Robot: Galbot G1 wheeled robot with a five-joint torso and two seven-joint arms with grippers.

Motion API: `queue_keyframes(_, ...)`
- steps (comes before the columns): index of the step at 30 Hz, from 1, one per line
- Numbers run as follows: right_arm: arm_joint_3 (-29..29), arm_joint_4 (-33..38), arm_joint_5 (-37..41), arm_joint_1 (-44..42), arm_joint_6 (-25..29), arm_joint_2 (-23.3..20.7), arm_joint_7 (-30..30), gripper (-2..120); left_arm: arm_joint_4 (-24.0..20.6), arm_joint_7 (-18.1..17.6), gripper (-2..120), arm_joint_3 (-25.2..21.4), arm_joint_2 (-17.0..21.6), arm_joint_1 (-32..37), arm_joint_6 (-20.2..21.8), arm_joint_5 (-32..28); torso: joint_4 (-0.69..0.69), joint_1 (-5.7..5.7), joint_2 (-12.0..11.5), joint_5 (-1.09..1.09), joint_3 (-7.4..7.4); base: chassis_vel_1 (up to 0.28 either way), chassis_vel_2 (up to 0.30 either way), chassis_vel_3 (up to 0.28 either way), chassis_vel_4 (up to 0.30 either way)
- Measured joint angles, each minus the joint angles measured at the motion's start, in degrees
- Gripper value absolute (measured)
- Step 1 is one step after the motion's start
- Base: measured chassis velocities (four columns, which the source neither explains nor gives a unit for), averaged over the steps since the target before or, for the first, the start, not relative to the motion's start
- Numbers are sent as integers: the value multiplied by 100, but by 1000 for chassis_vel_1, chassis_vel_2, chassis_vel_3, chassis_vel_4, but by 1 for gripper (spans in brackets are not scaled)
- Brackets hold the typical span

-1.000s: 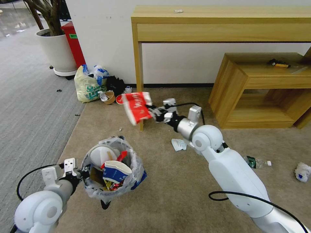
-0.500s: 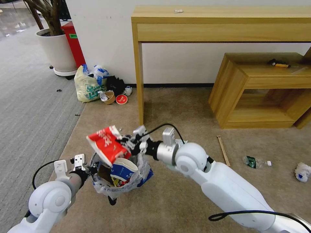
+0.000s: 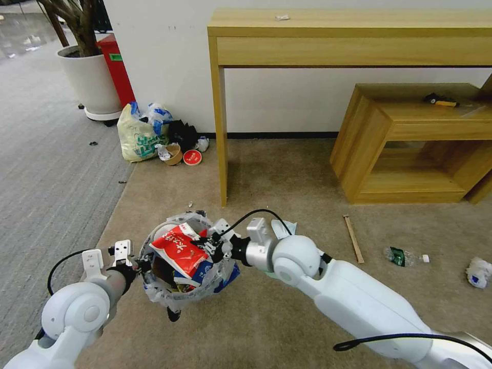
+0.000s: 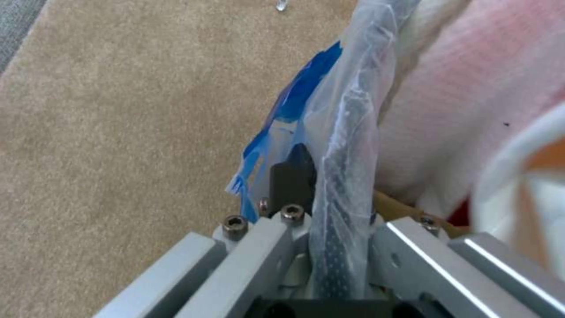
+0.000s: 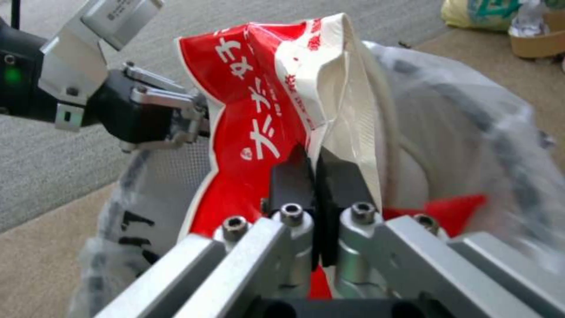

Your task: Pick up the trash bin and place the garbage on the floor into it.

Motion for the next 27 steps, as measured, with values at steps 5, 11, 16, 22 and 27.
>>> queue_keyframes(5, -147, -10, -11, 35, -124, 13, 238, 19, -5, 11, 0, -52, 4, 20, 0, 33, -1, 0, 0, 0, 0, 0, 0, 0, 0)
queue_keyframes(11, -190, 49, 23, 36, -460, -78, 753, 39, -23, 20, 0, -94, 9, 29, 0, 40, -3, 0, 0, 0, 0, 0, 0, 0, 0)
queue_keyframes(16, -141, 117, 170, 59, -483, -29, 1004, 57, -23, 23, 0, -94, 8, 26, 0, 39, 0, 0, 0, 0, 0, 0, 0, 0, 0)
queue_keyframes(22, 53, 281, 416, 103, -407, -18, 1155, 82, 54, 27, 0, -82, -27, -5, 0, 36, -1, 0, 0, 0, 0, 0, 0, 0, 0)
queue_keyframes(27, 309, 360, 488, 98, -276, -39, 1176, 98, 93, 34, 0, -105, -80, -9, 0, 40, -1, 0, 0, 0, 0, 0, 0, 0, 0)
